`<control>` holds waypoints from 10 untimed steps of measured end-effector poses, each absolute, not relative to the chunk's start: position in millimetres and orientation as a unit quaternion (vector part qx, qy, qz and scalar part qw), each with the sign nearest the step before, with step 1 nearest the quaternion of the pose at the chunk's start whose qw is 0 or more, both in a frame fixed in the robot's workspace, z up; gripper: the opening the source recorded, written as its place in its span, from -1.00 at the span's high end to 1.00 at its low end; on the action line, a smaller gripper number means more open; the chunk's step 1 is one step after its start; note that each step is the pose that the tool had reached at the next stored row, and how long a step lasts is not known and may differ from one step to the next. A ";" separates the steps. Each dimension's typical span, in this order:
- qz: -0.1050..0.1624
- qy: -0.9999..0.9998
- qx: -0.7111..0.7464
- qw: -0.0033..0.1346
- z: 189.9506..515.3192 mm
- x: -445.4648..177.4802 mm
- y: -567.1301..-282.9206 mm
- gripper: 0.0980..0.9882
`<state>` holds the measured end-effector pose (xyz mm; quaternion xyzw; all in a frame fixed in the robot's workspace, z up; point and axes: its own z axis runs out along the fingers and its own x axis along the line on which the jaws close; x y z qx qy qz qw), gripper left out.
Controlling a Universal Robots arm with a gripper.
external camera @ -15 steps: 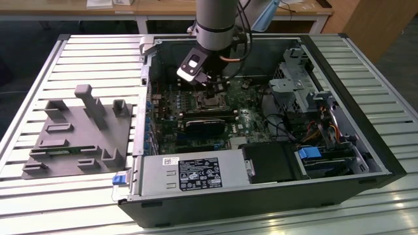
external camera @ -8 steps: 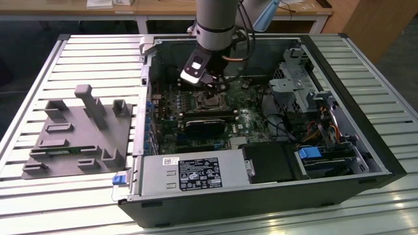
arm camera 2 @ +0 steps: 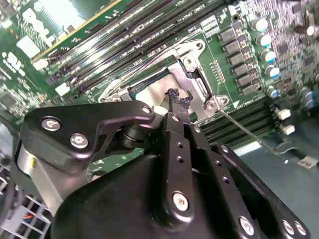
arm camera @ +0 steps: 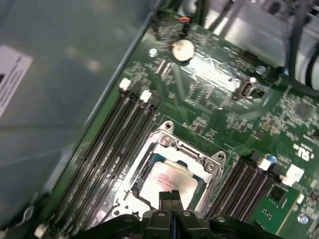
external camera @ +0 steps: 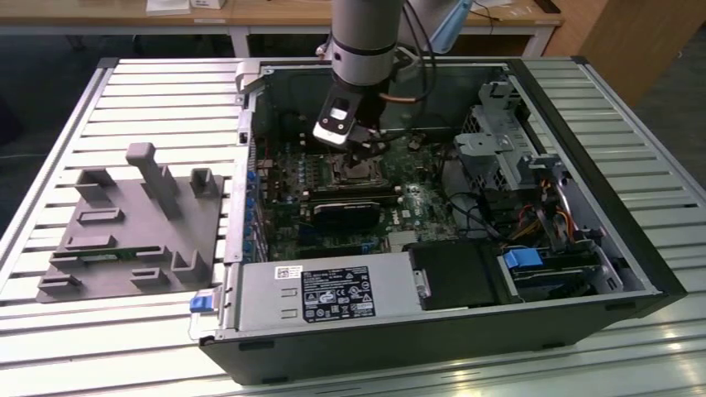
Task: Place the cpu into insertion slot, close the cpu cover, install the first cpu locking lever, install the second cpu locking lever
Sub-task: 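Close the cpu cover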
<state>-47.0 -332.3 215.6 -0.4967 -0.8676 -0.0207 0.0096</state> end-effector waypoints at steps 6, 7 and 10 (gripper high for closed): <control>-0.020 -0.893 -0.448 0.011 215.2 -47.0 -332.3 0.98; -0.020 -0.898 -0.440 0.011 215.2 -47.0 -332.3 0.98; -0.020 -0.909 -0.415 0.011 215.0 -47.0 -332.3 0.98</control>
